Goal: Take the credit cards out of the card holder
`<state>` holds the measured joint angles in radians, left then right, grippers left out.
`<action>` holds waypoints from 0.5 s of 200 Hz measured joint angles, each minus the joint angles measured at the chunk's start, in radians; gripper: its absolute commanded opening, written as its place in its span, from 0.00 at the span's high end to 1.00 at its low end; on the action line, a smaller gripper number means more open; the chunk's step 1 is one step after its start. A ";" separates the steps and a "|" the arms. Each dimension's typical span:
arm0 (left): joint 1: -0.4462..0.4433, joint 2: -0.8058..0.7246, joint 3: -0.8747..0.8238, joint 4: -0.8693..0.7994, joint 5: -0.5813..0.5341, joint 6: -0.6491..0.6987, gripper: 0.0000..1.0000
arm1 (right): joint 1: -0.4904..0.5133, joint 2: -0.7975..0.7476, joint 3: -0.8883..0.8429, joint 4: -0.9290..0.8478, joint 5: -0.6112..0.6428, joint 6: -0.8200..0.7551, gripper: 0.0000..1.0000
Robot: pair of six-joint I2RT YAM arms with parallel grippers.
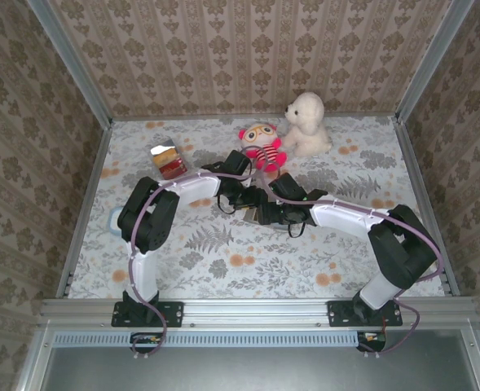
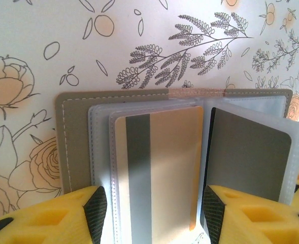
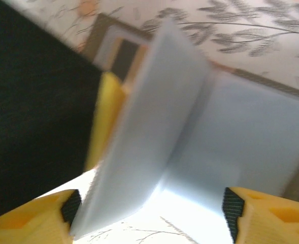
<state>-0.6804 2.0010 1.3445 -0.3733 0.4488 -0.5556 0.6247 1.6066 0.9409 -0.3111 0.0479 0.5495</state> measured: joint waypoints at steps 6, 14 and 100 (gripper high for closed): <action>0.000 0.000 0.001 -0.002 -0.001 0.000 0.46 | 0.000 0.000 0.000 -0.006 0.022 0.007 0.34; 0.000 0.001 0.002 -0.006 -0.003 0.000 0.47 | 0.000 0.000 0.000 -0.014 0.053 0.021 0.36; 0.001 0.008 0.005 -0.034 -0.032 -0.001 0.51 | -0.048 -0.097 -0.046 -0.092 0.306 0.139 0.43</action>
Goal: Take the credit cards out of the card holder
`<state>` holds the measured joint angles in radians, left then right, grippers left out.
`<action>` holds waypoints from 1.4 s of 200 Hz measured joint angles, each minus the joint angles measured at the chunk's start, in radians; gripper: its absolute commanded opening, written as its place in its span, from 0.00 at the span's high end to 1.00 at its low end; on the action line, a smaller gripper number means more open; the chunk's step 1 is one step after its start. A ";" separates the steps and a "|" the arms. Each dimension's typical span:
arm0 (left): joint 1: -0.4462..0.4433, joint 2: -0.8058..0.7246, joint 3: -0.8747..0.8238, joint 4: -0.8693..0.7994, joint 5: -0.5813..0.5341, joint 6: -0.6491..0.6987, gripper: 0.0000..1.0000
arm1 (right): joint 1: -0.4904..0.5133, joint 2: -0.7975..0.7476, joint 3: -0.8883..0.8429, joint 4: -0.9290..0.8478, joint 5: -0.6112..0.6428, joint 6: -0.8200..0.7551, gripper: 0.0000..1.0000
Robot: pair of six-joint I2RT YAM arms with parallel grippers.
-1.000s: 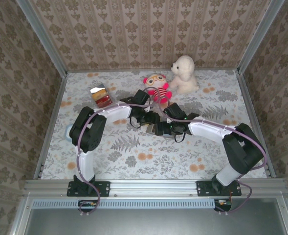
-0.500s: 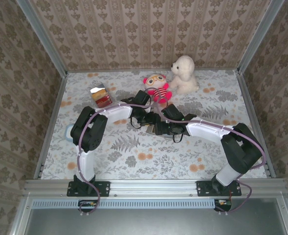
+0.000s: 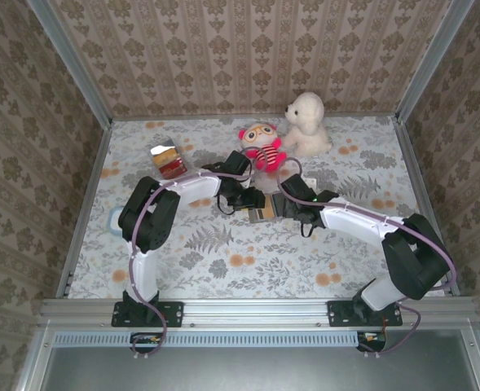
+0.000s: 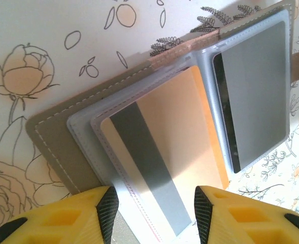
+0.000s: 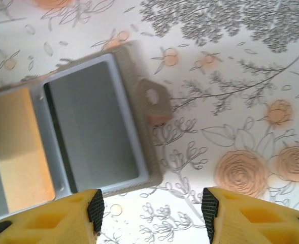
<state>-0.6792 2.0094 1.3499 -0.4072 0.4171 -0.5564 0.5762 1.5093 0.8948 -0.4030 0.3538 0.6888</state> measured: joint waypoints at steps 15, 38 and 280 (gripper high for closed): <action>0.001 -0.005 0.000 -0.008 -0.013 0.000 0.51 | -0.032 -0.002 0.000 -0.002 -0.021 -0.004 0.43; 0.006 -0.027 -0.002 -0.013 -0.038 -0.008 0.49 | -0.075 0.000 0.011 0.002 -0.126 -0.035 0.49; 0.150 -0.350 -0.428 0.163 -0.118 -0.237 0.54 | 0.008 0.424 0.314 0.071 -0.701 0.008 0.71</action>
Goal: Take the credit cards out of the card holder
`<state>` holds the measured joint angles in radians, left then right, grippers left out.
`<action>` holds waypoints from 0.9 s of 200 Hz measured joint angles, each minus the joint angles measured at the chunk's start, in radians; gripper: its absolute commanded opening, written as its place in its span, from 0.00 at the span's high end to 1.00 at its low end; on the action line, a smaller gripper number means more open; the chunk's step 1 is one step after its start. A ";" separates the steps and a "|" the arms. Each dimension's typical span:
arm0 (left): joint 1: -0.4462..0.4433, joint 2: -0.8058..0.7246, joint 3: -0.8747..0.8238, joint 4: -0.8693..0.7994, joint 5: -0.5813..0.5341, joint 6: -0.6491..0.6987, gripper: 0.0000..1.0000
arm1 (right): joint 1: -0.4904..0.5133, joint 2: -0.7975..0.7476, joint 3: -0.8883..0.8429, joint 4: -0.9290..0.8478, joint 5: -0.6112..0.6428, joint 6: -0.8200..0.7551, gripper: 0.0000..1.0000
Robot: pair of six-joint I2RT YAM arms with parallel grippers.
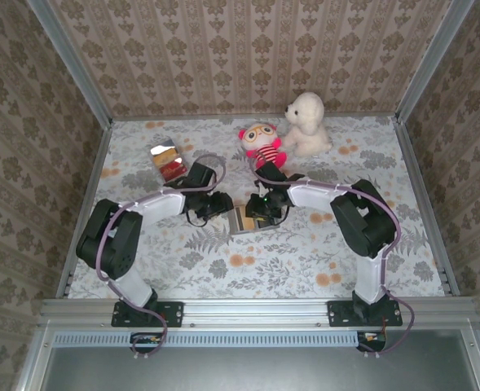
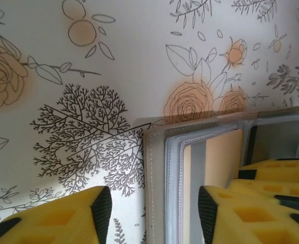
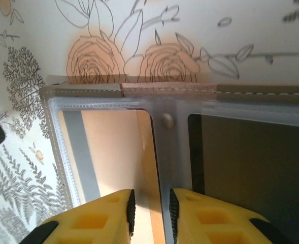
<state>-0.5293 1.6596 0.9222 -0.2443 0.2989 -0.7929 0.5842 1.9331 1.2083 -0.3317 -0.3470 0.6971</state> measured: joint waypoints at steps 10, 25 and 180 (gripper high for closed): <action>0.000 -0.010 -0.020 0.018 0.005 -0.009 0.58 | -0.007 -0.005 -0.005 0.007 -0.006 0.010 0.71; 0.000 -0.027 -0.033 0.036 0.020 -0.024 0.63 | -0.021 -0.011 -0.015 0.021 -0.024 0.014 0.71; -0.034 0.068 -0.031 0.140 0.143 -0.085 0.84 | -0.065 -0.011 -0.050 0.067 -0.140 -0.070 0.80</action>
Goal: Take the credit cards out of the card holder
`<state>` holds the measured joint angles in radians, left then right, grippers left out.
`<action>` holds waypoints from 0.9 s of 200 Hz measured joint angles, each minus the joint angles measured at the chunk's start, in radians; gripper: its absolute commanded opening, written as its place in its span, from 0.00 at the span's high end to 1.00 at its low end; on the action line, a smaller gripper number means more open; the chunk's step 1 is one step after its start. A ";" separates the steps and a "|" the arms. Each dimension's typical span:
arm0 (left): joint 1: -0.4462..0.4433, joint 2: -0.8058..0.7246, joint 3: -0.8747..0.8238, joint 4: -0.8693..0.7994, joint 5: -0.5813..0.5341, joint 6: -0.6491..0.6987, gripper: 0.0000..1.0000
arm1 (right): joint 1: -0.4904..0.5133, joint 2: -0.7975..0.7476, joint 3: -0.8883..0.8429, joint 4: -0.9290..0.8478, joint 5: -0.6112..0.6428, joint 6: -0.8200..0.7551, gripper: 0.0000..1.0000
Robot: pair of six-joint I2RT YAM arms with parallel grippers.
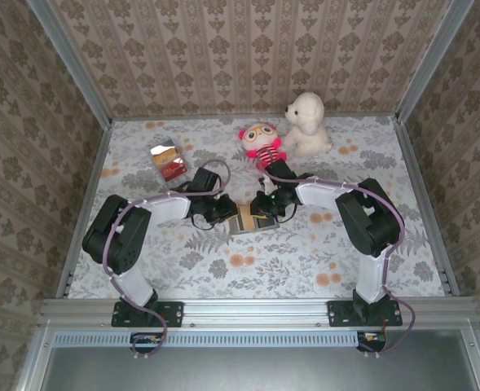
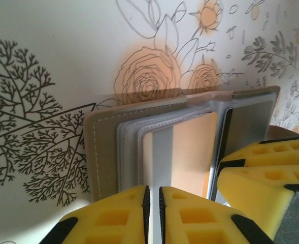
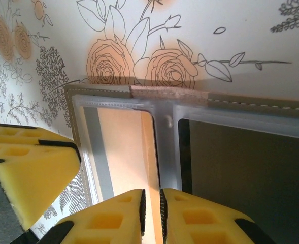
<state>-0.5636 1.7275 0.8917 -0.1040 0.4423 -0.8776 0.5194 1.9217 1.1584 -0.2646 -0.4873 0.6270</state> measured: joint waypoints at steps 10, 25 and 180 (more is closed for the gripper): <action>0.000 0.008 0.000 0.000 0.000 -0.002 0.84 | 0.000 0.005 0.000 0.000 0.001 -0.003 0.80; 0.000 0.014 0.000 -0.004 0.000 -0.002 0.84 | -0.001 0.014 0.000 -0.004 0.002 -0.007 0.79; 0.002 0.030 0.002 -0.003 0.006 -0.002 0.90 | -0.020 0.040 -0.009 0.030 -0.088 -0.050 0.88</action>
<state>-0.5617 1.7573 0.8932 -0.1066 0.4488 -0.8791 0.4995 1.9614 1.1496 -0.2348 -0.5751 0.5766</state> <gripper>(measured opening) 0.098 0.143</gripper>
